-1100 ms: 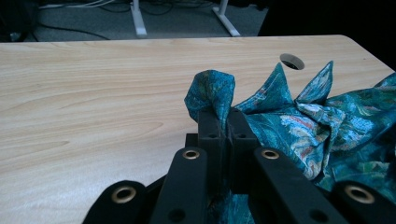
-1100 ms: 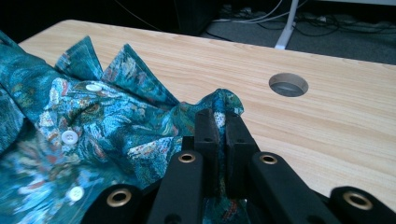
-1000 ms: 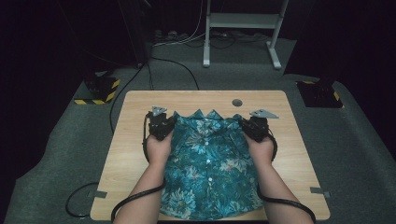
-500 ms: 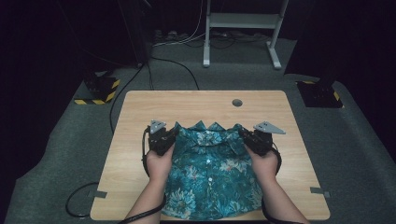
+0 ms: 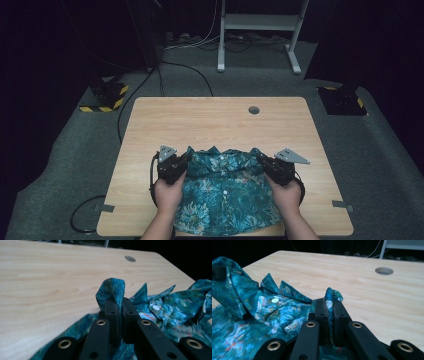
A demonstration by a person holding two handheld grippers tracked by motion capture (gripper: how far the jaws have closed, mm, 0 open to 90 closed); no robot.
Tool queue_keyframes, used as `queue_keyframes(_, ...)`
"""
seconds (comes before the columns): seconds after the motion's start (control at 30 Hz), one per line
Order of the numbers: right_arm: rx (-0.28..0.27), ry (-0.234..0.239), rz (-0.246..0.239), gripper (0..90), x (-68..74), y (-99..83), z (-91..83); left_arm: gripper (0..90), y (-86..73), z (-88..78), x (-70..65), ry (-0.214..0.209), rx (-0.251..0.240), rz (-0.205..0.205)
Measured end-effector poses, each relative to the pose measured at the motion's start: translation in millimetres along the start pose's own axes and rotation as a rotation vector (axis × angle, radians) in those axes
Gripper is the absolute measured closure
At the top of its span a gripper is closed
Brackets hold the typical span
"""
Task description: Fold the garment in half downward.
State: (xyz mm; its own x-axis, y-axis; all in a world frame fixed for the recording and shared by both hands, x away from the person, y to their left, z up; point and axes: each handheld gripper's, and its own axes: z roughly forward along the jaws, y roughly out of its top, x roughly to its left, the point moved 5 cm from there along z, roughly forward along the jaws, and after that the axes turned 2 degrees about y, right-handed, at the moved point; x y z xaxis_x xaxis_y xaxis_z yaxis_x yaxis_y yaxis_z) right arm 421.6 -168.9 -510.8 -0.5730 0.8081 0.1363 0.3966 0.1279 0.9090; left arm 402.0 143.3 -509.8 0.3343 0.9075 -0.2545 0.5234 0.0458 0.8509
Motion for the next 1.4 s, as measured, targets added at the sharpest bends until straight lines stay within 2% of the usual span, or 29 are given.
queue_keyframes(0.07,0.015,-0.002,0.003,84.4,2.8,-6.9,-1.6,84.4,-7.9,-2.1,-1.5,-0.013,0.015,-0.024)
queue_keyframes(0.27,0.073,-0.004,-0.017,84.0,11.3,-32.0,-7.5,83.8,-31.6,-6.7,-3.8,-0.007,0.084,0.001)
queue_keyframes(0.37,0.101,-0.005,-0.028,83.7,12.6,-41.9,-11.7,83.7,-41.1,-8.0,-1.4,-0.014,0.125,-0.004)
queue_keyframes(0.43,0.13,-0.001,-0.029,81.0,13.0,-48.4,-12.7,83.5,-47.0,-8.1,1.7,-0.02,0.154,-0.025)
queue_keyframes(0.5,0.155,-0.001,-0.036,82.1,13.3,-54.7,-13.2,83.4,-52.0,-8.7,3.3,-0.016,0.175,-0.03)
queue_keyframes(0.7,0.206,-0.005,-0.042,84.5,13.5,-66.6,-14.8,82.2,-64.1,-10.8,4.5,0.002,0.221,-0.003)
queue_keyframes(0.83,0.238,-0.011,-0.05,83.5,13.5,-70.7,-13.8,78.3,-72.3,-9.3,9.1,-0.002,0.26,-0.035)
queue_keyframes(1.1,0.286,-0.016,-0.08,81.2,14.4,-77.1,-15.0,75.1,-74.2,-11.4,10.4,-0.004,0.294,-0.01)
queue_keyframes(1.4,0.294,-0.032,-0.144,81.3,15.1,-77.4,-13.6,77.6,-70.5,-6.4,19.7,-0.035,0.287,-0.037)
